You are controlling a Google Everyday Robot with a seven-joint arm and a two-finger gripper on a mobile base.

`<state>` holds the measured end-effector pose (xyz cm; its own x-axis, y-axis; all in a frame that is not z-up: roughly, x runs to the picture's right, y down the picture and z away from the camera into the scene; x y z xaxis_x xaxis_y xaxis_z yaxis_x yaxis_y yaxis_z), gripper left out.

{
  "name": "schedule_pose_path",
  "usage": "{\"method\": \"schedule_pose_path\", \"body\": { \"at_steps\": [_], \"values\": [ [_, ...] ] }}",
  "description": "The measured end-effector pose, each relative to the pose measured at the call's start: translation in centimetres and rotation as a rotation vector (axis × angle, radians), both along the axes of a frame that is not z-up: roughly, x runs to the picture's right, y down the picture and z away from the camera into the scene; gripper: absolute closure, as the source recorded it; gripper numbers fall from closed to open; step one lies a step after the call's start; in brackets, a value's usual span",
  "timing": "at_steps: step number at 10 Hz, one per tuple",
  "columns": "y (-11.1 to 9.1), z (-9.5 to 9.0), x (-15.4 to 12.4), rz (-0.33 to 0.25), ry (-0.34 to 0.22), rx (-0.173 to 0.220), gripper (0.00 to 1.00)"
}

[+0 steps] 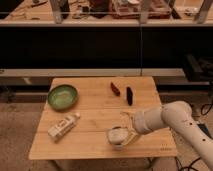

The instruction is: Place the pepper in the ceramic bowl

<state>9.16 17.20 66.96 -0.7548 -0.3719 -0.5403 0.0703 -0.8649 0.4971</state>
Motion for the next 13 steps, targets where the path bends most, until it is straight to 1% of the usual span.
{"method": "schedule_pose_path", "body": {
  "at_steps": [1, 3, 5, 7, 8, 9, 10, 13],
  "values": [
    [-1.6, 0.7, 0.1, 0.016, 0.021, 0.012, 0.20],
    [-8.5, 2.5, 0.6, 0.065, 0.099, 0.061, 0.20],
    [-16.4, 3.6, 0.3, 0.113, 0.167, 0.103, 0.20],
    [-20.9, 4.8, 0.3, 0.152, 0.223, 0.100, 0.20],
    [-22.9, 6.4, 0.0, 0.162, 0.263, 0.077, 0.20],
    [-24.1, 7.7, -0.2, 0.166, 0.293, 0.057, 0.20],
    [-24.5, 8.3, -0.2, 0.167, 0.310, 0.047, 0.20],
    [-24.5, 8.6, 0.2, 0.170, 0.326, 0.040, 0.20]
  ]
}}
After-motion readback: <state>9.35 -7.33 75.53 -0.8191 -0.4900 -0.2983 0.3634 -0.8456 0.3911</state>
